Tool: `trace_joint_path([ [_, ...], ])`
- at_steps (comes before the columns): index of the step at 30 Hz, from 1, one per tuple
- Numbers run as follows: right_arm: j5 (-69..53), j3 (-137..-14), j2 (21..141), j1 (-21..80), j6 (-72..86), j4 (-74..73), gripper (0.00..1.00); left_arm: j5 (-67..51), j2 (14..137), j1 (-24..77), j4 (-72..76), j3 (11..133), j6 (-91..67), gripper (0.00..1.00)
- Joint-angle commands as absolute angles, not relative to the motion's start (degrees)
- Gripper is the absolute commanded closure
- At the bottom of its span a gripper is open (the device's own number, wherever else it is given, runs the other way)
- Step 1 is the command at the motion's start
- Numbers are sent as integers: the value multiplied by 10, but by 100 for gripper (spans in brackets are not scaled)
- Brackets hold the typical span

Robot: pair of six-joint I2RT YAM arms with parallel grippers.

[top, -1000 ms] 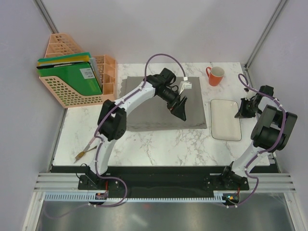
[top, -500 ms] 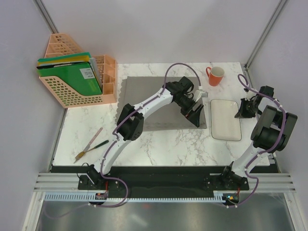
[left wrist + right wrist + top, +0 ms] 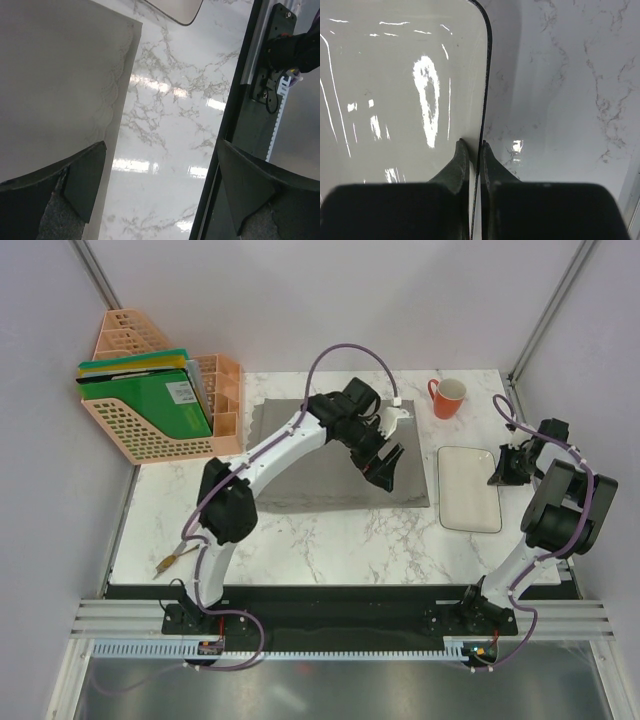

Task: Set the dinner table for one person
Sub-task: Move the plate to the corner of the board.

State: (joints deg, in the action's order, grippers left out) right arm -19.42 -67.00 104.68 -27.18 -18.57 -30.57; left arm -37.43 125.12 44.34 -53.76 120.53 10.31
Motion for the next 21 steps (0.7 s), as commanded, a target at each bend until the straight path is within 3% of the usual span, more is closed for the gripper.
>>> trace_joint_path([
  [1,-107,-614,1068,-259,-272,-389,92,-339,1157,434,-534,1151,143,0],
  [2,-99,-606,1048,-261,-283,-382,84,-330,1141,434,-531,1134,148,0],
  [3,-95,-597,1034,-261,-286,-376,64,-318,1124,434,-525,1101,152,0],
  [4,-88,-580,1018,-266,-288,-370,25,-296,1093,434,-515,1086,164,0],
  [5,-86,-574,985,-268,-291,-361,4,-284,1080,434,-509,1072,170,0],
  [18,-29,-568,709,-272,-353,-431,2,-75,867,432,-411,833,229,0],
  [19,-39,-571,698,-272,-352,-439,28,-58,855,431,-397,816,234,0],
  [21,-72,-590,705,-271,-340,-450,100,-21,824,426,-367,770,240,0],
])
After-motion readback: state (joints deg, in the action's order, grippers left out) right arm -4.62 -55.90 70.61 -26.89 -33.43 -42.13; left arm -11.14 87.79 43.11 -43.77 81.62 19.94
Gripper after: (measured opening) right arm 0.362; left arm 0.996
